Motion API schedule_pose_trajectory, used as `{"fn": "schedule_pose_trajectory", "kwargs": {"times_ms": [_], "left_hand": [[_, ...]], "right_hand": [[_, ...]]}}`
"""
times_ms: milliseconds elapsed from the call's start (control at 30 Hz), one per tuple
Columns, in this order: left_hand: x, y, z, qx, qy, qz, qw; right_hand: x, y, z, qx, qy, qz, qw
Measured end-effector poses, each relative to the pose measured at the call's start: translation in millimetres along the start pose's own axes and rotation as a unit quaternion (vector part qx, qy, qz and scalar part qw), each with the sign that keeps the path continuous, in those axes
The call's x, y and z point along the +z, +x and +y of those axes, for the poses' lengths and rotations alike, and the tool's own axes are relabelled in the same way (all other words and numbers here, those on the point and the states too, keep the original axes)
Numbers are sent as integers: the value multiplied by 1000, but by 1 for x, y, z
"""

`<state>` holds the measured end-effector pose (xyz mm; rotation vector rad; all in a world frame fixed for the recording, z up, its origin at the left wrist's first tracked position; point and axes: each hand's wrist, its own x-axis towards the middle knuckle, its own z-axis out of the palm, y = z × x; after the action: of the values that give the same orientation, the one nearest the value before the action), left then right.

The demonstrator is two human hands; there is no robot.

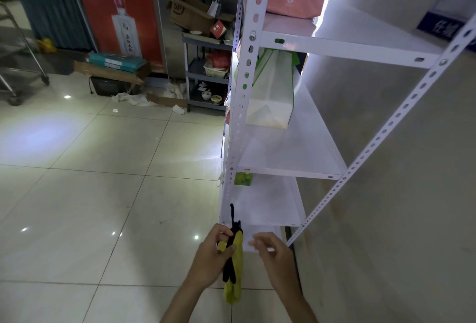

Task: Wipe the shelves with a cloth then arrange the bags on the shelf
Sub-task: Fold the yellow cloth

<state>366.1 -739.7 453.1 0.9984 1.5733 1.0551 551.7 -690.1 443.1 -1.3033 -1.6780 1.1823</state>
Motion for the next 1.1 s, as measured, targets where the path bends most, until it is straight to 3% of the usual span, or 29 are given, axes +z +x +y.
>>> {"fn": "schedule_pose_trajectory", "kwargs": {"times_ms": [67, 200, 400, 567, 667, 800, 1100], "left_hand": [[-6, -1, 4, 7, -22, -35, 999], [-14, -5, 15, 9, -89, -57, 994], [-13, -11, 26, -135, -239, -52, 960], [-13, -5, 25, -176, -239, -55, 953], [-12, 0, 18, -164, -182, -43, 969], [-13, -1, 16, -79, -49, -29, 995], [-18, 1, 33, 26, 68, -49, 996]], "right_hand": [[-1, 11, -4, 1, -5, -7, 1000], [4, 21, -14, 11, 5, -94, 995], [17, 14, -14, -16, 37, -62, 997], [23, 7, -13, -30, 11, -74, 997], [24, 6, -12, -24, -4, -85, 996], [18, 9, -11, 5, 11, -55, 998], [14, 25, -17, -10, 31, 7, 999]]}}
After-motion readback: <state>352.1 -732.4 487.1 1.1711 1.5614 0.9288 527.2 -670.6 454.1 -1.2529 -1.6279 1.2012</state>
